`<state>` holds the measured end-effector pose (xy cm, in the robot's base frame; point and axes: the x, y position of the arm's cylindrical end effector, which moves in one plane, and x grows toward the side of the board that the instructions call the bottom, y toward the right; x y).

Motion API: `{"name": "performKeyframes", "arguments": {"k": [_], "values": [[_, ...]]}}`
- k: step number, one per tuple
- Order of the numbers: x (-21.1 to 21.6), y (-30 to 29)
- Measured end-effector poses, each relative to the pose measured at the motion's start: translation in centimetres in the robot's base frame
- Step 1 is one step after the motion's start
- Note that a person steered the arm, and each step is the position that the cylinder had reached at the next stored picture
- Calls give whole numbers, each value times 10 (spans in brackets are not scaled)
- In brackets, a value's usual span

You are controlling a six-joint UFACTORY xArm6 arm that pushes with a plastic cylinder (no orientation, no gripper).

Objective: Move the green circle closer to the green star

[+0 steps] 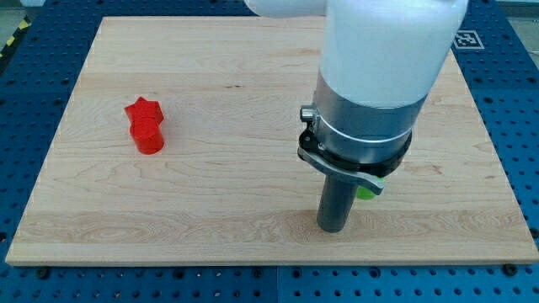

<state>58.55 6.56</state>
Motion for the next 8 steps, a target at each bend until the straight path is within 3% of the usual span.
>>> {"name": "performKeyframes", "arguments": {"k": [3,8], "values": [[-63,84],[-153,83]]}}
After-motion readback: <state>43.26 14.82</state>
